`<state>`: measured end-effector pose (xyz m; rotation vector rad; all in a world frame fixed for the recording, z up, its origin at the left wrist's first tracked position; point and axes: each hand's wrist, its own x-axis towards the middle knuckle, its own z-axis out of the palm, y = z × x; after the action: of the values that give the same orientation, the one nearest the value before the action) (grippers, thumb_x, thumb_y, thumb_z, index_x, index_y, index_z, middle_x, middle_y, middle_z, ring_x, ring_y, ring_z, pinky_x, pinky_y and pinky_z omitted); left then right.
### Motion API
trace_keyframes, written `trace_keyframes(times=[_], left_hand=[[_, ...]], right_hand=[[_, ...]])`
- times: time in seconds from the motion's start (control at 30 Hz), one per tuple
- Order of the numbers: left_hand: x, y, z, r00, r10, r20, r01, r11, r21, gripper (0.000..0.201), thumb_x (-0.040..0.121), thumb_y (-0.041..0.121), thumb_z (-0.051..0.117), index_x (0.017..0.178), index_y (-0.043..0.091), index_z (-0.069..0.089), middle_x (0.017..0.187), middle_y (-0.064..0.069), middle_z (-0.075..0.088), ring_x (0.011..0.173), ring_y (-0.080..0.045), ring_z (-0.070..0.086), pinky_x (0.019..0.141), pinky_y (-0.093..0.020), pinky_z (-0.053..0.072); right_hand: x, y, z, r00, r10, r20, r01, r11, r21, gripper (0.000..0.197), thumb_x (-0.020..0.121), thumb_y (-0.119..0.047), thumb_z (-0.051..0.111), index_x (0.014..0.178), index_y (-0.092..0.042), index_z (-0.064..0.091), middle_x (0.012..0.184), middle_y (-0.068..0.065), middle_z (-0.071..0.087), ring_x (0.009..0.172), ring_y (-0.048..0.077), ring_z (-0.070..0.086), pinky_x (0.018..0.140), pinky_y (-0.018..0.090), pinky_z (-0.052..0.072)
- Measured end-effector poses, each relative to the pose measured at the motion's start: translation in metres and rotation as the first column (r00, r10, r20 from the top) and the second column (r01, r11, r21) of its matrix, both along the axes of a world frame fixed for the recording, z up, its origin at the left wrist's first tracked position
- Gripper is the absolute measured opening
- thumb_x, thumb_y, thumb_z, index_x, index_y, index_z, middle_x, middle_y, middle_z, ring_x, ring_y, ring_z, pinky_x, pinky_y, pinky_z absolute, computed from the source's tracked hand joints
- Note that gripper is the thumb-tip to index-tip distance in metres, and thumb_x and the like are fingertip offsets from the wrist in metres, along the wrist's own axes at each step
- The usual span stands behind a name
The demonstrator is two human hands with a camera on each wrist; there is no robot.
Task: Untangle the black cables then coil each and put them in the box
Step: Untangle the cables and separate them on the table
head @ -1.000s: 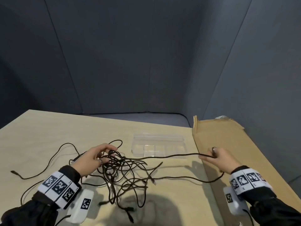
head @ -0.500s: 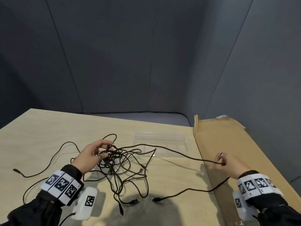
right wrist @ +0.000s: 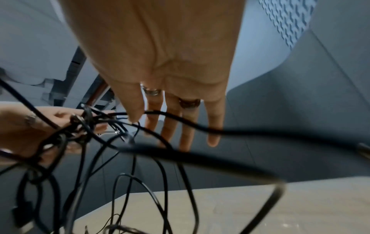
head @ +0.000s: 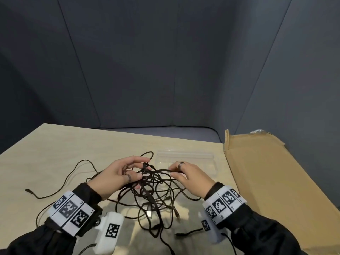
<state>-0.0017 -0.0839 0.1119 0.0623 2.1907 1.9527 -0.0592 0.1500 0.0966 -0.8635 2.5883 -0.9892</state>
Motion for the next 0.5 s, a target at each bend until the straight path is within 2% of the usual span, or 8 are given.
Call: trace_keyframes(times=[0.07, 0.13, 0.17, 0.23, 0.3, 0.37, 0.43, 0.5], left_hand=[[0.001, 0.002, 0.002, 0.999, 0.026, 0.032, -0.028, 0.997, 0.065, 0.04, 0.076, 0.007, 0.065, 0.113, 0.024, 0.066, 0.122, -0.022, 0.054, 0.081, -0.03, 0.045, 0.067, -0.029, 0.056], [0.002, 0.004, 0.002, 0.998, 0.031, 0.051, -0.036, 0.994, 0.107, 0.04, 0.077, 0.007, 0.065, 0.113, 0.023, 0.066, 0.12, -0.02, 0.053, 0.078, -0.029, 0.043, 0.067, -0.035, 0.056], [0.002, 0.006, 0.002, 0.997, 0.027, 0.067, -0.035, 0.991, 0.129, 0.039, 0.08, 0.002, 0.064, 0.115, 0.02, 0.065, 0.117, -0.018, 0.054, 0.075, -0.028, 0.045, 0.067, -0.037, 0.057], [0.002, 0.012, 0.004, 0.995, 0.006, 0.1, -0.024, 0.983, 0.181, 0.039, 0.085, -0.009, 0.056, 0.116, 0.013, 0.063, 0.101, -0.008, 0.06, 0.071, -0.017, 0.056, 0.062, -0.036, 0.058], [0.001, 0.019, 0.005, 0.992, 0.004, 0.129, -0.031, 0.978, 0.208, 0.038, 0.086, -0.013, 0.049, 0.115, 0.01, 0.061, 0.086, 0.0, 0.065, 0.068, -0.012, 0.063, 0.058, -0.035, 0.058], [0.0, 0.024, 0.004, 0.989, 0.004, 0.148, -0.038, 0.973, 0.227, 0.038, 0.086, -0.014, 0.048, 0.114, 0.008, 0.06, 0.085, -0.003, 0.066, 0.071, -0.015, 0.065, 0.063, -0.038, 0.059], [-0.001, 0.03, 0.003, 0.985, 0.003, 0.172, -0.044, 0.97, 0.238, 0.037, 0.086, -0.014, 0.048, 0.115, 0.006, 0.059, 0.09, -0.01, 0.065, 0.077, -0.018, 0.065, 0.067, -0.038, 0.057], [-0.002, 0.036, 0.002, 0.977, 0.028, 0.213, -0.088, 0.957, 0.277, 0.035, 0.087, -0.015, 0.046, 0.115, 0.003, 0.058, 0.09, -0.014, 0.062, 0.074, -0.018, 0.065, 0.06, -0.033, 0.058]], right_hand=[[-0.003, -0.001, 0.001, 0.996, -0.029, 0.08, 0.043, 0.984, -0.172, 0.01, 0.093, -0.017, 0.054, 0.097, -0.025, 0.059, 0.079, -0.004, 0.06, 0.075, 0.014, 0.06, 0.073, 0.024, 0.045], [-0.006, 0.002, 0.003, 0.993, -0.072, 0.09, 0.095, 0.949, -0.299, 0.014, 0.09, -0.016, 0.059, 0.085, -0.03, 0.058, 0.067, -0.005, 0.053, 0.065, 0.012, 0.053, 0.067, 0.024, 0.045], [-0.008, 0.004, 0.005, 0.993, -0.086, 0.084, 0.11, 0.936, -0.335, 0.015, 0.089, -0.016, 0.06, 0.084, -0.03, 0.06, 0.068, -0.003, 0.054, 0.067, 0.014, 0.053, 0.07, 0.026, 0.046], [-0.01, 0.004, 0.011, 0.997, -0.066, 0.045, 0.078, 0.929, -0.362, 0.014, 0.087, -0.016, 0.063, 0.083, -0.029, 0.065, 0.077, -0.001, 0.062, 0.075, 0.017, 0.056, 0.076, 0.027, 0.047], [-0.01, 0.0, 0.017, 1.0, 0.013, 0.002, -0.012, 0.942, -0.334, 0.01, 0.086, -0.015, 0.064, 0.086, -0.024, 0.069, 0.084, -0.008, 0.065, 0.08, 0.013, 0.057, 0.076, 0.023, 0.044], [-0.007, -0.004, 0.021, 0.995, 0.094, -0.021, -0.096, 0.957, -0.275, 0.008, 0.085, -0.015, 0.066, 0.09, -0.018, 0.071, 0.085, -0.013, 0.063, 0.083, 0.008, 0.057, 0.077, 0.019, 0.043], [-0.007, -0.002, 0.022, 0.989, 0.144, -0.045, -0.15, 0.971, -0.188, 0.011, 0.086, -0.019, 0.065, 0.095, -0.019, 0.072, 0.091, -0.014, 0.062, 0.09, 0.004, 0.056, 0.082, 0.016, 0.041], [-0.007, 0.003, 0.024, 0.989, 0.073, -0.132, -0.084, 0.993, -0.079, 0.016, 0.09, -0.026, 0.059, 0.102, -0.028, 0.069, 0.105, -0.012, 0.06, 0.103, 0.005, 0.052, 0.092, 0.019, 0.037]])
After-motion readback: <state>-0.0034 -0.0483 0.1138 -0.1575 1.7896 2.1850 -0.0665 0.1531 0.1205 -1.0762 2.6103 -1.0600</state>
